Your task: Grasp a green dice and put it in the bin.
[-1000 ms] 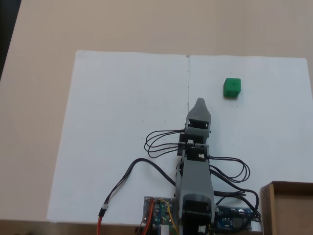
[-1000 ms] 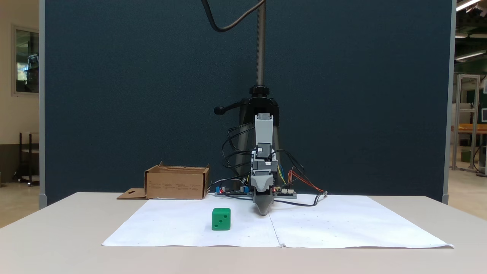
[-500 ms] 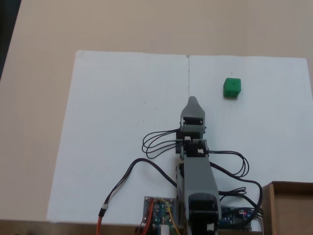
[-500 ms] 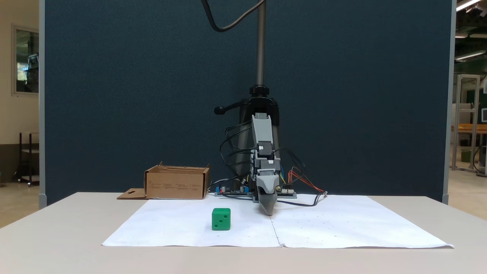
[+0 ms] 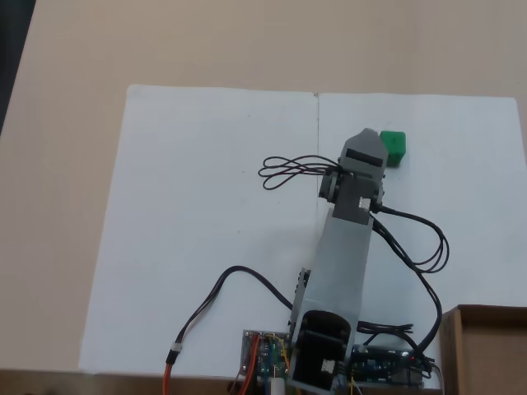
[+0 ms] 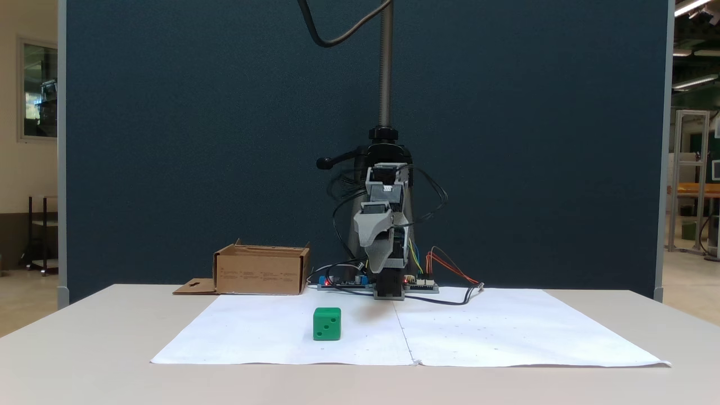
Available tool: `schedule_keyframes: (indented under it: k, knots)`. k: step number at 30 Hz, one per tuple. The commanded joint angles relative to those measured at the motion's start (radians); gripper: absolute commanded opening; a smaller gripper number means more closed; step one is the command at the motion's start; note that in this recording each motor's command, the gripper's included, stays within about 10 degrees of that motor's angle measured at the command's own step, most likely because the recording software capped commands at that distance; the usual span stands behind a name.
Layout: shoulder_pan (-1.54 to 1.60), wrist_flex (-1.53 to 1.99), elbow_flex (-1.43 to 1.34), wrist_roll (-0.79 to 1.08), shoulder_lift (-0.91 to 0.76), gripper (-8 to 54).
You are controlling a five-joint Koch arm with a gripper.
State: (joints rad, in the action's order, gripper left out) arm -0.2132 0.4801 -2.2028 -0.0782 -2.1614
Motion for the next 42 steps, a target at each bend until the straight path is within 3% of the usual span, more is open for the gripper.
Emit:
schedule_keyframes:
  k: [1, 13, 31, 42]
  knots:
    - [-0.037, 0.159, 0.126, -0.049, 0.051, 45.1]
    - [-0.121, 0.758, 0.41, 0.023, 0.21, 44.6]
    - [-0.279, 0.73, 0.695, 0.581, 0.457, 45.4]
    - [-0.305, 0.683, 0.862, 0.571, 0.597, 45.4]
